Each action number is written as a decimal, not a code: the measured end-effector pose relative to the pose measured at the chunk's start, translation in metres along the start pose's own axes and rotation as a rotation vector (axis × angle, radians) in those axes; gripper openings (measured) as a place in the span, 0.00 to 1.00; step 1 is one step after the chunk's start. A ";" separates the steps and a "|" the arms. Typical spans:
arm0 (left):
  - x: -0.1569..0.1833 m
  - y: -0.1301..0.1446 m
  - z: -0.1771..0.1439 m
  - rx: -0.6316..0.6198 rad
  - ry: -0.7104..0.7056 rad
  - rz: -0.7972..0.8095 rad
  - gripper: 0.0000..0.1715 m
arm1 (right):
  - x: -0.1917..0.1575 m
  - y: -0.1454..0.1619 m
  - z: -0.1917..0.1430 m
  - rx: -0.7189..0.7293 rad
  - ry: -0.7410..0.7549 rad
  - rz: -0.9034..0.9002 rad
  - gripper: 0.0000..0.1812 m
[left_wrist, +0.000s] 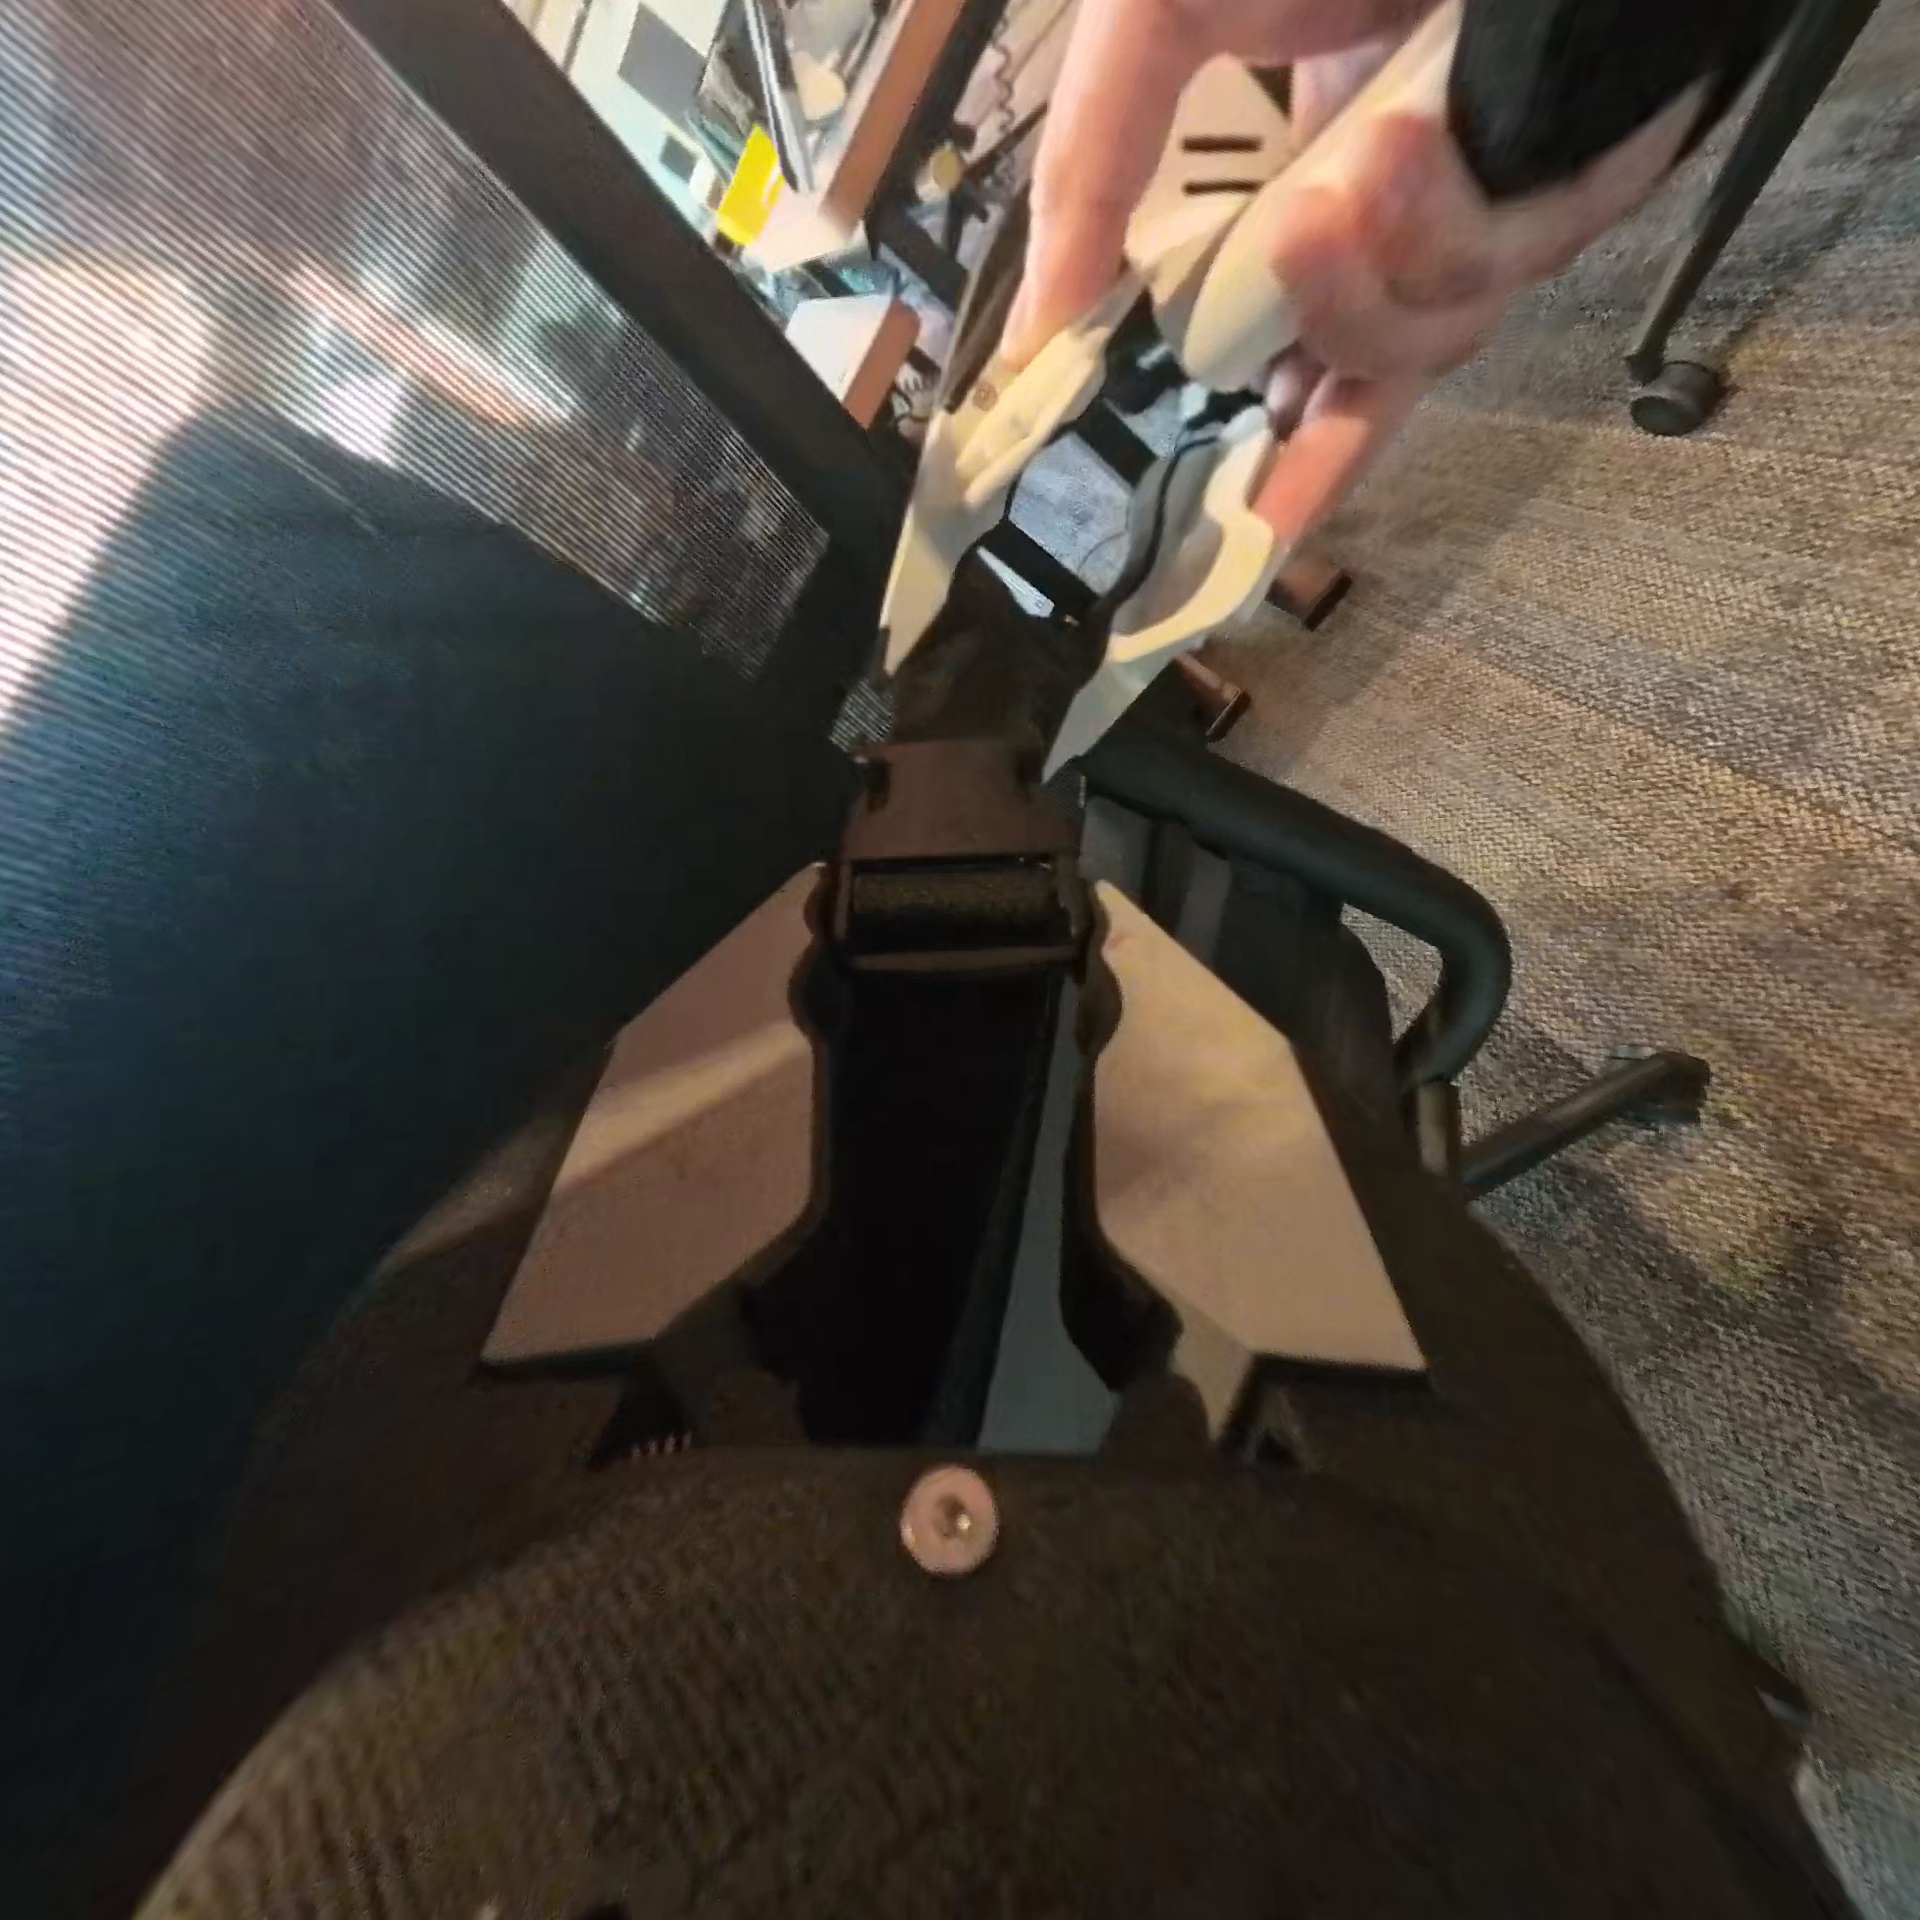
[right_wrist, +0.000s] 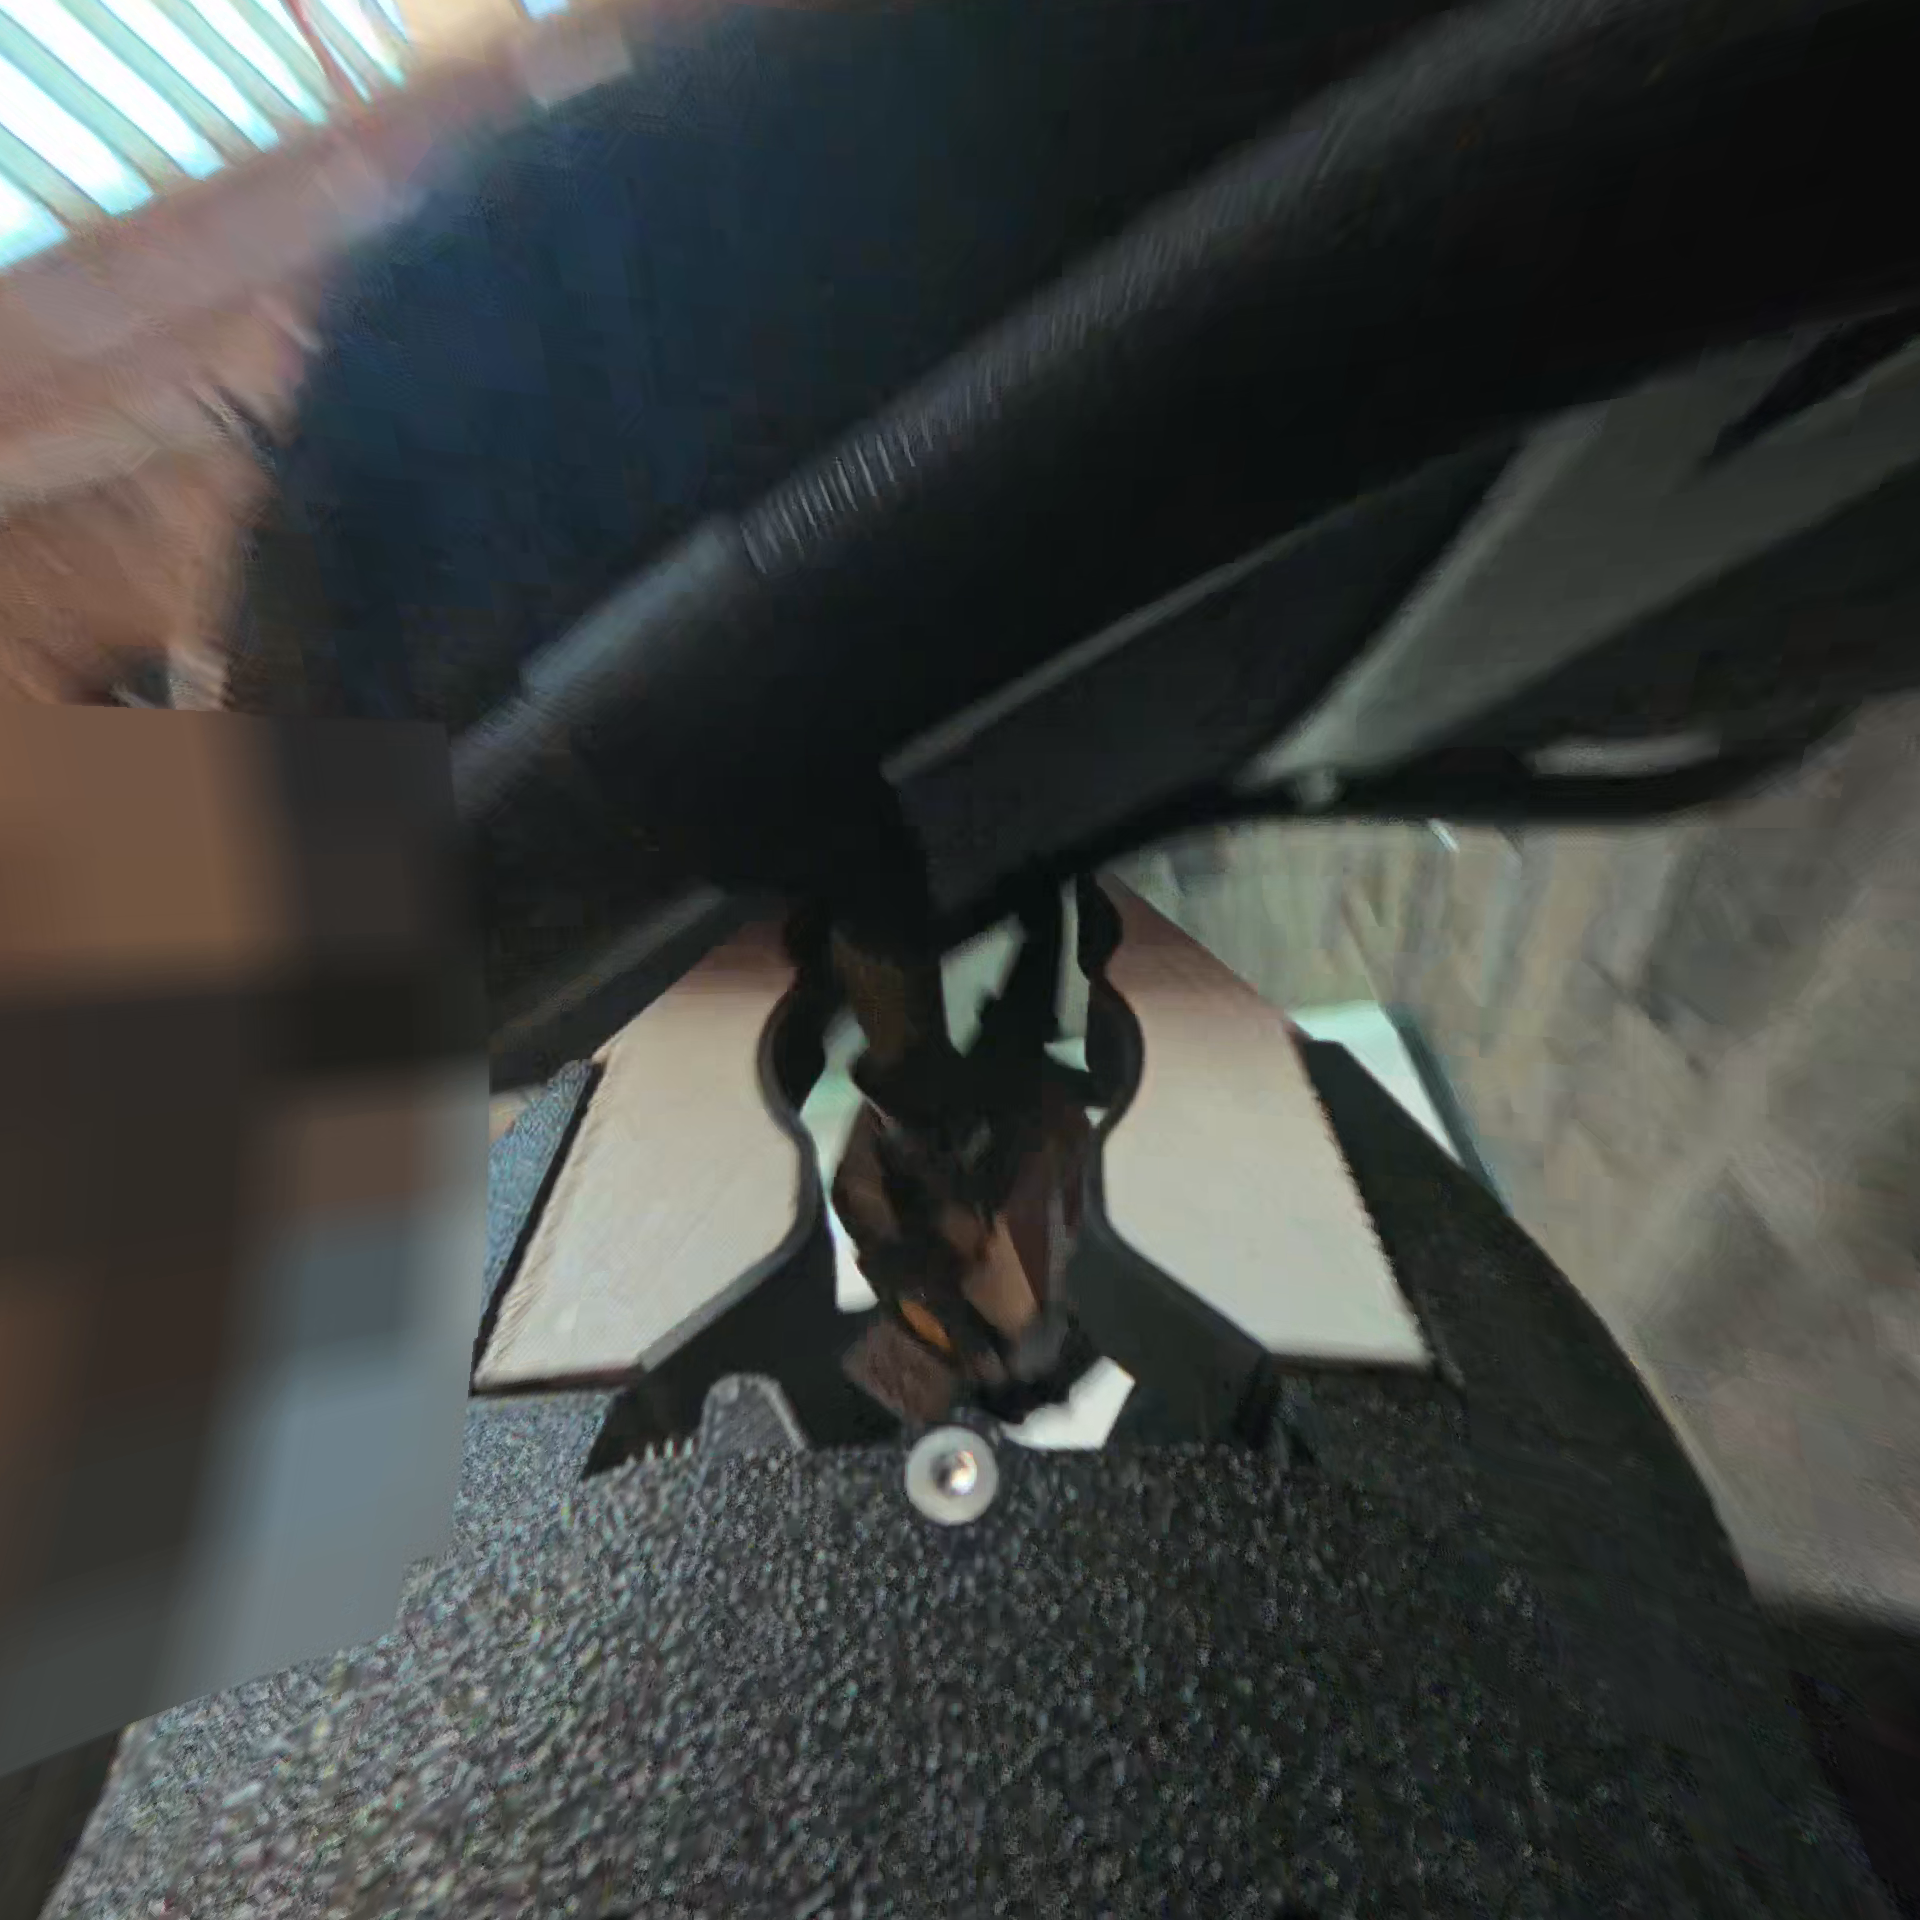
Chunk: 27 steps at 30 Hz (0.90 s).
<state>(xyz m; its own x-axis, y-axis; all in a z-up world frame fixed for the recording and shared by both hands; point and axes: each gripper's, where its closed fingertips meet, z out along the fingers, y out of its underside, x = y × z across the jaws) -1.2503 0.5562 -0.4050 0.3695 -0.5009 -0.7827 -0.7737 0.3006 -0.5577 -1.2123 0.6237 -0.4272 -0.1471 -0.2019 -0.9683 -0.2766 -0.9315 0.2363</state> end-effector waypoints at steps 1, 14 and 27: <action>-0.002 -0.001 0.000 -0.011 0.013 -0.002 0.25 | -0.004 -0.009 -0.008 0.088 -0.047 0.016 0.23; -0.004 -0.019 -0.031 -0.059 0.153 -0.043 0.17 | 0.037 0.092 -0.144 0.048 0.519 -0.354 0.25; 0.089 0.051 -0.228 -0.640 0.569 -0.727 0.26 | 0.018 0.151 -0.028 -0.788 0.873 -1.904 0.19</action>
<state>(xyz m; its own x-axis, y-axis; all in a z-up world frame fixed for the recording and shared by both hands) -1.3742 0.3420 -0.4399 0.6787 -0.7344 0.0026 -0.6523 -0.6044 -0.4574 -1.2300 0.4709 -0.4117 0.1387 0.9680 0.2090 0.8102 0.0104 -0.5861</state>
